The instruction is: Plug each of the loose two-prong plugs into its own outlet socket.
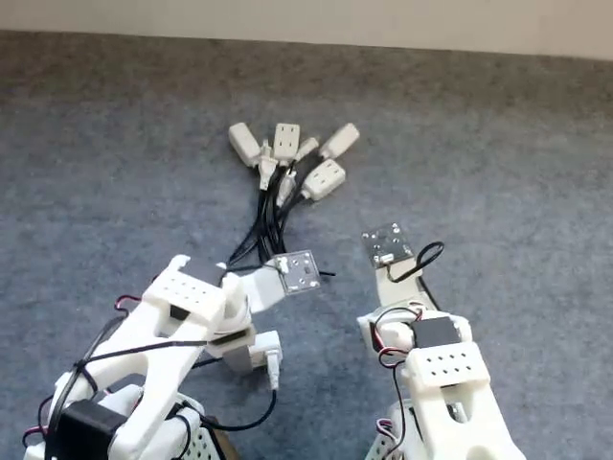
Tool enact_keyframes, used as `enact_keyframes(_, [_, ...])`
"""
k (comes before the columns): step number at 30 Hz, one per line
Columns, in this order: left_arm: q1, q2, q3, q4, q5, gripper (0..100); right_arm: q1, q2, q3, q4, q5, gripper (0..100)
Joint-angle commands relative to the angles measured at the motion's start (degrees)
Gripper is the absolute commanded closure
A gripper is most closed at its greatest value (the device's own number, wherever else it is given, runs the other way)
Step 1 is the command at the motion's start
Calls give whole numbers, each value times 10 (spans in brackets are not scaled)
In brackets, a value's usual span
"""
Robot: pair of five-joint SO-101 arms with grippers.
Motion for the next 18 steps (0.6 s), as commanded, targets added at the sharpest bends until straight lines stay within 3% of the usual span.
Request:
enact_keyframes(1, [8,-7,14,-32,6,691,-5,-7,-5,-9,9,993])
enact_keyframes(4, [19,-7,16,-32,7,739,-5,-7,-5,-9,9,993])
enact_keyframes(9, [20,-8,0,-32,9,1000,-5,-7,-1,-10,9,993])
enact_keyframes(14, [16,-14,-26,-21,9,995,-5,-7,1,-29,9,993])
enact_keyframes(18, [16,-14,-82,59,8,995,-5,-7,1,-28,8,993])
